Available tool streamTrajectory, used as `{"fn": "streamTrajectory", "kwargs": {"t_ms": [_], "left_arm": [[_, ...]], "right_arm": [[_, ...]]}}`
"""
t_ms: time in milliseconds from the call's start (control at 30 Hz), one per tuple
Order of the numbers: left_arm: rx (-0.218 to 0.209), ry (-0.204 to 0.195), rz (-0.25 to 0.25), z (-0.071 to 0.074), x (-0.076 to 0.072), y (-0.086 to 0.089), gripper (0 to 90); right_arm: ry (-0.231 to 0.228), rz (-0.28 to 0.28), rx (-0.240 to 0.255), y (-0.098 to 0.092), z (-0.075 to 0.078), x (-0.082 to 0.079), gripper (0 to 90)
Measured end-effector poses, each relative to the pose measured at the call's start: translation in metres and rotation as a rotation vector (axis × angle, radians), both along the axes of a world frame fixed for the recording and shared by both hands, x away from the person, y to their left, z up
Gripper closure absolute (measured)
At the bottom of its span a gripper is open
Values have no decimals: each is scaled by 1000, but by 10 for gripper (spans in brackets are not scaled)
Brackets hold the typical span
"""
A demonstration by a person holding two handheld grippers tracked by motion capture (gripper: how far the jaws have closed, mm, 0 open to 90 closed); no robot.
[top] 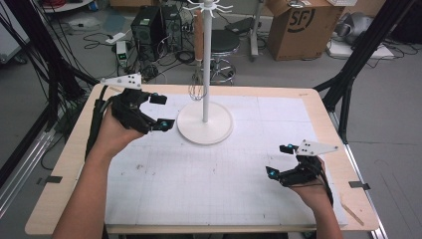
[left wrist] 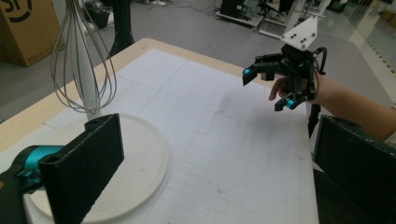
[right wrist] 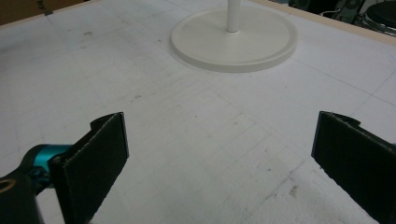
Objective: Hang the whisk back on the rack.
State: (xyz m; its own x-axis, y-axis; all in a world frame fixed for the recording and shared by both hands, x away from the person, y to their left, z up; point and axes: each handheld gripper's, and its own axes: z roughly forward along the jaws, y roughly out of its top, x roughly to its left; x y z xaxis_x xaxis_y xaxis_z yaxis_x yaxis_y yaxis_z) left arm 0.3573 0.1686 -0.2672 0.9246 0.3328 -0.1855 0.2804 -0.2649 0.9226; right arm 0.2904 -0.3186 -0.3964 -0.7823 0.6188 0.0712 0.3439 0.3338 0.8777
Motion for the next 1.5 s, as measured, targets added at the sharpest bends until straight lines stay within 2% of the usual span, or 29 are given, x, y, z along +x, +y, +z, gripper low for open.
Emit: {"fn": "streamTrajectory", "kwargs": {"t_ms": [33, 133, 267, 433, 633, 767, 967, 1067, 1133, 1167, 1233, 1400, 1500], "left_arm": [[-6, 2, 3, -3, -2, 2, 25], [10, -1, 7, -13, -10, 4, 25], [6, 5, -11, -26, -19, 3, 25], [5, 0, -1, -32, -26, 7, 24], [-30, 1, 16, -46, -40, 16, 16], [-2, 4, 32, -60, -50, 18, 16], [-8, 20, 24, -78, -59, 19, 16], [-13, 16, 18, -84, -64, 19, 16], [-24, 25, 1, -90, -65, 17, 16], [8, 23, 6, -93, -64, 15, 16], [25, 27, 11, -96, -63, 13, 16], [5, 21, 10, -96, -63, 14, 16], [11, 19, 12, -97, -62, 14, 16]], "right_arm": [[3, -1, 0, 0, 0, 0, 30], [6, 0, -2, 1, -1, 0, 30], [9, 4, 0, 1, -1, 1, 30], [8, 4, -5, 2, -1, 1, 30], [11, 5, -4, 1, -2, 1, 30], [18, 5, -2, 1, -3, 1, 30], [21, 4, 1, 0, -4, 0, 30], [23, 0, 0, -1, -4, 1, 30], [22, 3, -2, -1, -4, 1, 30], [20, -3, 5, -2, -4, 1, 30], [18, -12, 13, -5, -3, 2, 30], [16, -13, 12, -5, -2, 3, 30], [16, -8, 8, -4, -3, 4, 30]]}}
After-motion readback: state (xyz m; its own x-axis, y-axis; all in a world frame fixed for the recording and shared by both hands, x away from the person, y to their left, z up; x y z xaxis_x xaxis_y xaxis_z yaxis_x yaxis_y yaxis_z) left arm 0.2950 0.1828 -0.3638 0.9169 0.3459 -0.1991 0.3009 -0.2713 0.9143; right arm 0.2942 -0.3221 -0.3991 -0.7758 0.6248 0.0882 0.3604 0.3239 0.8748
